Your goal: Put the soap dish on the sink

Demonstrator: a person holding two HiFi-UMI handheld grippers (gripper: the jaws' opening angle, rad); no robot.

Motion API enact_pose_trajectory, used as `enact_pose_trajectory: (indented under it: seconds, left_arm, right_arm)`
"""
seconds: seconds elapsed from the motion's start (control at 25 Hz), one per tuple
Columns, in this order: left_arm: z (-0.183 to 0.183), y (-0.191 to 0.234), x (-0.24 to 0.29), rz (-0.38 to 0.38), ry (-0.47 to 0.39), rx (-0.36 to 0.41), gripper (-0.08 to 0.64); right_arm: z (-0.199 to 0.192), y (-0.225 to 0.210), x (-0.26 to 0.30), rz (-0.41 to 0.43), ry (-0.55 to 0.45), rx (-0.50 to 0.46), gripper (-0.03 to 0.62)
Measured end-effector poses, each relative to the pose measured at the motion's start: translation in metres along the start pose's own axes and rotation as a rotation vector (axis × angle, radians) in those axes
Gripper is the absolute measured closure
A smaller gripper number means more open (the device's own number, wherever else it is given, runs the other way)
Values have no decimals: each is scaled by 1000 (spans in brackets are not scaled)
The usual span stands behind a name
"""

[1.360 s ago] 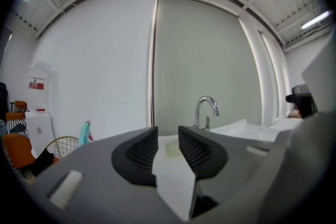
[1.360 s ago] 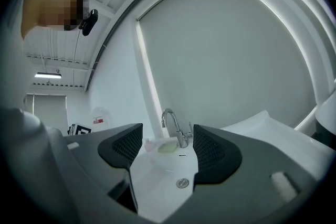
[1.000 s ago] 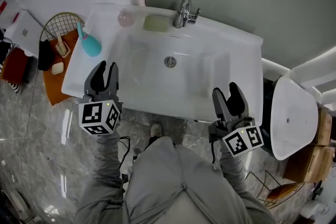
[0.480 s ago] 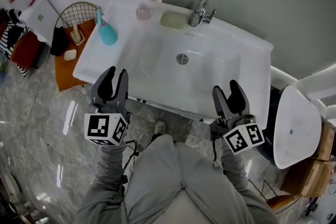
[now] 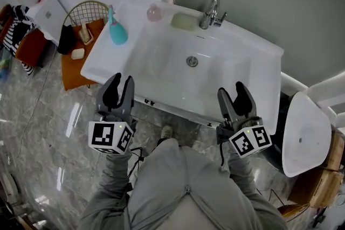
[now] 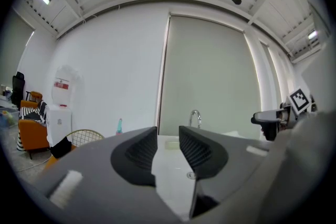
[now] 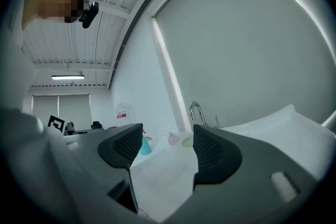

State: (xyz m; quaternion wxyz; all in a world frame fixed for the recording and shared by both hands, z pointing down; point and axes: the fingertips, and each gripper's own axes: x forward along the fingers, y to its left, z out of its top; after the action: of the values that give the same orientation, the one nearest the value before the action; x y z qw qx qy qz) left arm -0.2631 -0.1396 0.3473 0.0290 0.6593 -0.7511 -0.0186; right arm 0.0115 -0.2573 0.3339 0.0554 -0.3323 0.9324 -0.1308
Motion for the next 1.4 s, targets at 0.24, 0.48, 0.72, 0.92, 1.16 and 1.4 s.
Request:
enact_pose_trajectory:
  seconds: [0.24, 0.48, 0.72, 0.92, 1.16, 1.4]
  left_arm:
    - [-4, 0, -3, 3, 10, -9, 422]
    - [-3, 0, -4, 3, 13, -13, 422]
    - [-6, 1, -5, -1, 18, -13, 422]
    - [-9, 0, -5, -11, 25, -20, 422]
    - [-10, 3, -1, -21, 26, -24, 422]
    - [-10, 3, 3, -28, 25, -24, 422]
  right_arm:
    - [-4, 1, 0, 5, 12, -7, 288]
    - [-3, 6, 1, 15, 17, -37, 288]
    - [-5, 8, 2, 10, 20, -41, 288]
    - [-4, 9, 1, 2, 20, -45, 288]
    - [-3, 10, 2, -10, 19, -51, 288]
    - [-2, 9, 3, -15, 19, -50, 288]
